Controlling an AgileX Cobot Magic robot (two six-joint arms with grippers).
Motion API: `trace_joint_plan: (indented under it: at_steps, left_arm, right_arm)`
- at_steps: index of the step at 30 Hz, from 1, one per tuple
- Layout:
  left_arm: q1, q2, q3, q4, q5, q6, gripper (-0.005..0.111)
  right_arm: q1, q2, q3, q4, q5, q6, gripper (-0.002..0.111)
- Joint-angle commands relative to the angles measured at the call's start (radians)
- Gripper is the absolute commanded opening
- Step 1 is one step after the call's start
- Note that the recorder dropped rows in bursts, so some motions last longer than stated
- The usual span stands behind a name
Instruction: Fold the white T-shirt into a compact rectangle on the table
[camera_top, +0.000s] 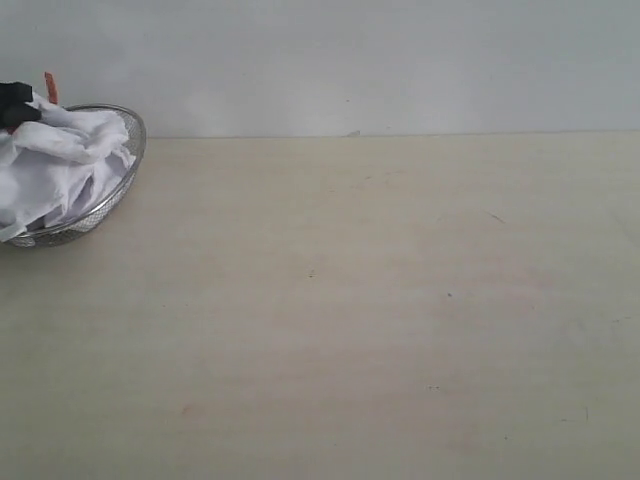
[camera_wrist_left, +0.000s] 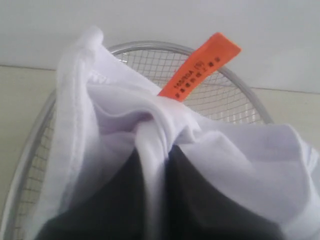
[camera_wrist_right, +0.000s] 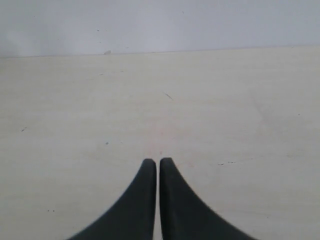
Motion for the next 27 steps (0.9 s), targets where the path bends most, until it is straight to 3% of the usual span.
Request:
trace_joint_plan:
  at_steps: [1,4,15,27]
  left_arm:
    - [-0.005,-0.011,-0.046,-0.141,0.093,0.051,0.005]
    - [-0.008,-0.050,-0.068,-0.212,0.112,0.071,0.004]
    - [-0.009,-0.331,-0.083,-0.241,0.174,0.089,0.004]
    - [-0.009,-0.679,-0.083,-0.331,0.240,0.020,0.004]
  right_arm:
    - [-0.006,-0.004,0.000,-0.003,-0.010,-0.004,0.000]
    - [-0.006,-0.004,0.000,-0.003,-0.010,-0.004,0.000]
    - [-0.006,-0.004,0.000,-0.003,-0.010,-0.004,0.000]
    - [-0.006,-0.004,0.000,-0.003,-0.010,-0.004,0.000]
